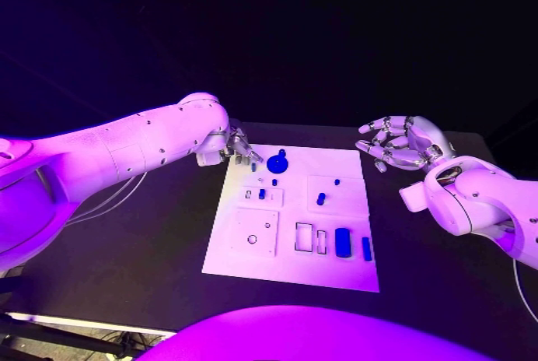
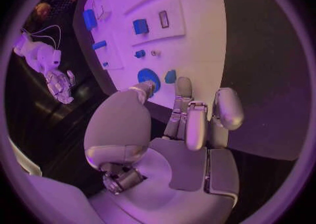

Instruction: Assemble the parts on the task board

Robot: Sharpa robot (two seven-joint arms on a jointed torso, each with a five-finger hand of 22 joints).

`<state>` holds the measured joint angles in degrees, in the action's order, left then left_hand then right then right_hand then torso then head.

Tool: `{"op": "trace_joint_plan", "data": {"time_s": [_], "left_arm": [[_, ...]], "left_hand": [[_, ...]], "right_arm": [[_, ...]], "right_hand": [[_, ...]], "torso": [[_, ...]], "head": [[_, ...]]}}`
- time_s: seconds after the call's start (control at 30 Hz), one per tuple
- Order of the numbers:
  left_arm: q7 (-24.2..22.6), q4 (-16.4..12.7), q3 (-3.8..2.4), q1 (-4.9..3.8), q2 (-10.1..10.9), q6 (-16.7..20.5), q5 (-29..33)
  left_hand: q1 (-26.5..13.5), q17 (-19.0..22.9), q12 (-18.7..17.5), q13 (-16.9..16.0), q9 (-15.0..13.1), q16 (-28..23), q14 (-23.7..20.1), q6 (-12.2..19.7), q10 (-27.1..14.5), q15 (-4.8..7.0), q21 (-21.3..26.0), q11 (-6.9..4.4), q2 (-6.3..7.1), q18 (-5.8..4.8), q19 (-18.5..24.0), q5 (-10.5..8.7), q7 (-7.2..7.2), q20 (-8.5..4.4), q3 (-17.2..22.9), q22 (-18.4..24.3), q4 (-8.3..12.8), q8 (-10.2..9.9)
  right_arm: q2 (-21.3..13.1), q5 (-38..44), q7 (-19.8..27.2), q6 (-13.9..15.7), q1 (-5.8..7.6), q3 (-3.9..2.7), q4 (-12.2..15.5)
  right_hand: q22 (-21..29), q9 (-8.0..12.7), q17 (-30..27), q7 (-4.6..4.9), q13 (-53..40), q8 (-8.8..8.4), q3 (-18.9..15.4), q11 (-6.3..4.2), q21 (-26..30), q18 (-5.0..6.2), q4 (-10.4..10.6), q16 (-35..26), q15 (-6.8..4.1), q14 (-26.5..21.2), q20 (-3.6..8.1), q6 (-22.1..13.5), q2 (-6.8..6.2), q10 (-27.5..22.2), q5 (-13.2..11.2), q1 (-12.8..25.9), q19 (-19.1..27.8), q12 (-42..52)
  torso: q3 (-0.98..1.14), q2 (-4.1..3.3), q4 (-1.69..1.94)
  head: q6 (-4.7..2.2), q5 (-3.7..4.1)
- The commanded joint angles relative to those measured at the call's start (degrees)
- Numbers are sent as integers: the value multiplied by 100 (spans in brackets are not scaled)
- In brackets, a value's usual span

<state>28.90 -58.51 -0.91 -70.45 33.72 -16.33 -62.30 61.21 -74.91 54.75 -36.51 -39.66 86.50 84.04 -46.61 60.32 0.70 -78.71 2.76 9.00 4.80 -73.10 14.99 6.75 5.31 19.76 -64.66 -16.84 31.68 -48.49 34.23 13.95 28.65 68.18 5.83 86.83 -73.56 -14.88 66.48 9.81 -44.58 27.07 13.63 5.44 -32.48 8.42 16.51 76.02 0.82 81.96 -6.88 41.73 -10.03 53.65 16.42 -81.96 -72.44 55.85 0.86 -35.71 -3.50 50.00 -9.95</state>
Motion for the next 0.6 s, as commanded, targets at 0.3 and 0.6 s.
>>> {"op": "trace_joint_plan", "data": {"time_s": [0.3, 0.6], "left_arm": [[-1, 124, 43, 15, -93, -150, 115], [-10, 194, 61, 21, -145, -107, 176]], "left_hand": [[71, -967, 47, 24, -6, 8, 346, -88, 15, 39, -45, -47, -126, 45, -65, -12, -28, -15, -11, -31, 1, 81], [176, -986, 59, 46, -28, 22, 358, -130, 25, 62, -66, -74, -232, 37, -92, 9, -59, -34, 27, -74, 15, 166]], "right_arm": [[13, 27, 44, -6, -3, -1, -1], [22, 27, 45, -7, -3, -1, -5]], "right_hand": [[5, -9, -21, 36, 7, 31, 33, -14, 21, 31, -8, -33, 14, -45, -1, 0, 19, -9, -10, 61, 13, 16], [7, -8, -32, 35, 11, 36, 41, -14, 28, 31, -9, -42, 13, -50, 0, -3, 19, -6, 0, 61, 11, 19]], "torso": [[8, 0, -6], [10, -1, -6]], "head": [[0, -6], [0, 2]]}}
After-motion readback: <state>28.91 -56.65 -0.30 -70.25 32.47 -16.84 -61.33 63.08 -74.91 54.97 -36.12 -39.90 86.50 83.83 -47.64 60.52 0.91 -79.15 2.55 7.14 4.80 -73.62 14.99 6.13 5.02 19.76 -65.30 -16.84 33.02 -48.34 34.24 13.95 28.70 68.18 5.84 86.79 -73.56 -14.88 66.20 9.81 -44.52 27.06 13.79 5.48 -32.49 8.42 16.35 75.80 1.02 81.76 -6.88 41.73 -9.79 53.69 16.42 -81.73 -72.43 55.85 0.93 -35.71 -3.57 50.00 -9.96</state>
